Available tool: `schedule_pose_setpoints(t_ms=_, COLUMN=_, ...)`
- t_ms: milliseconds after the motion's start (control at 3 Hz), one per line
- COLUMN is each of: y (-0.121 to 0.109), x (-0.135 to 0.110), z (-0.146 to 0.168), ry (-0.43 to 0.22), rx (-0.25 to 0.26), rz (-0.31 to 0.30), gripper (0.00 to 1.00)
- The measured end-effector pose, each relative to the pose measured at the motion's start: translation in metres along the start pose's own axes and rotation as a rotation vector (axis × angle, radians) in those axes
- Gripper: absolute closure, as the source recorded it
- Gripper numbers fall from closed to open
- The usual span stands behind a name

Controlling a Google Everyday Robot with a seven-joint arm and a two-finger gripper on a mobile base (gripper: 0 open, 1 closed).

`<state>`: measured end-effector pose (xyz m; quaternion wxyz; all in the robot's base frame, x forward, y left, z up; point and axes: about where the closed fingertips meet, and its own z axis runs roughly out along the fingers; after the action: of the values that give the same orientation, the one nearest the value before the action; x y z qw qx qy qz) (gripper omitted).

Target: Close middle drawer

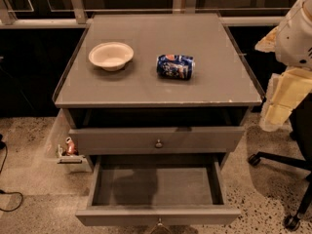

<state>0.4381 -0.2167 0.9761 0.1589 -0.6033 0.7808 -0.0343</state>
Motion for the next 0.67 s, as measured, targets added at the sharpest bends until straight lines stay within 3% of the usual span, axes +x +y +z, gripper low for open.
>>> schedule_pose_setpoints(t_ms=333, y=0.000, x=0.000, z=0.000, ry=0.000, rx=0.000, rz=0.000, gripper=0.00)
schedule_pose_setpoints(t_ms=667, y=0.020, x=0.009, z=0.024, ry=-0.004, rx=-0.055, rz=0.006, gripper=0.00)
